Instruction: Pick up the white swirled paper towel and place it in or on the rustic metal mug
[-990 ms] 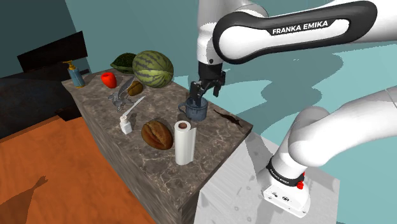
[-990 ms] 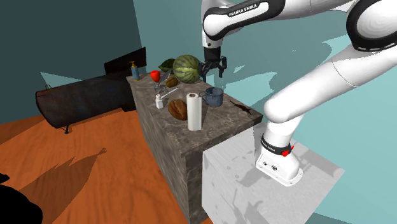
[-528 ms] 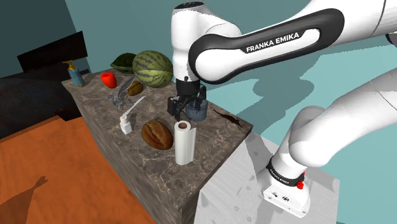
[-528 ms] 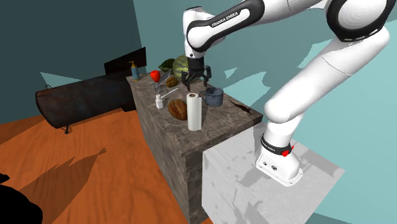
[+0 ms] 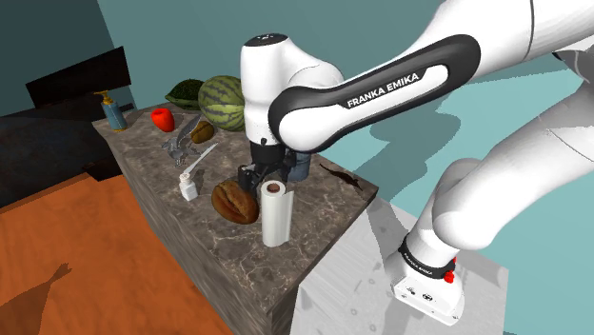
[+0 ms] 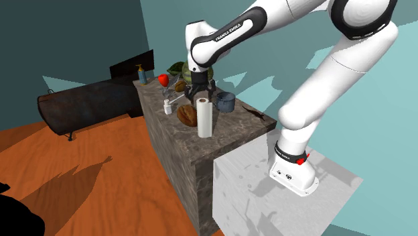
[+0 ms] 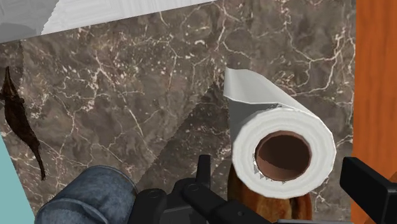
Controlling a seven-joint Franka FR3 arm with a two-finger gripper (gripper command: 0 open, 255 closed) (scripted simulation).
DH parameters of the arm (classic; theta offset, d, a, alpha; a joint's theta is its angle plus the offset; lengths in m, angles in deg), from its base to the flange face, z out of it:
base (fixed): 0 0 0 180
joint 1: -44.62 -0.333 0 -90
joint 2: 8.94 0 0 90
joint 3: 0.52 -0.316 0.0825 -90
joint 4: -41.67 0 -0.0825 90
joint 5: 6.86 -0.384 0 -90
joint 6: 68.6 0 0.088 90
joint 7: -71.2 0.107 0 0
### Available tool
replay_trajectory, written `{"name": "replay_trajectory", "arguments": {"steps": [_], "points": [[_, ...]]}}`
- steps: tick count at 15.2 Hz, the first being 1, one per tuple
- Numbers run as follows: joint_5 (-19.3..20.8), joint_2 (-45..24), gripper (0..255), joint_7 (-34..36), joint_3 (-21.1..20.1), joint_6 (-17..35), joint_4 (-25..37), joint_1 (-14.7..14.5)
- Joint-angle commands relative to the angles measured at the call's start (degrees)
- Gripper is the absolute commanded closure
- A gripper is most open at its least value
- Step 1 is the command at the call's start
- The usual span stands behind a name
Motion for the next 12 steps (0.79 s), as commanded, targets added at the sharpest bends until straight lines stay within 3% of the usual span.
{"name": "replay_trajectory", "arguments": {"steps": [1, 9, 10, 12], "points": [[0.2, -0.9, 0, 0.2, -0.2, 1.9, -1.0, 0.1], [0.3, -1.1, 0, 0.2, -0.3, 2.4, -1.3, 0.2], [0.3, -1.1, 255, 0.2, -0.3, 2.4, -1.3, 0.2], [0.3, -1.1, 255, 0.2, -0.3, 2.3, -1.3, 0.2]]}}
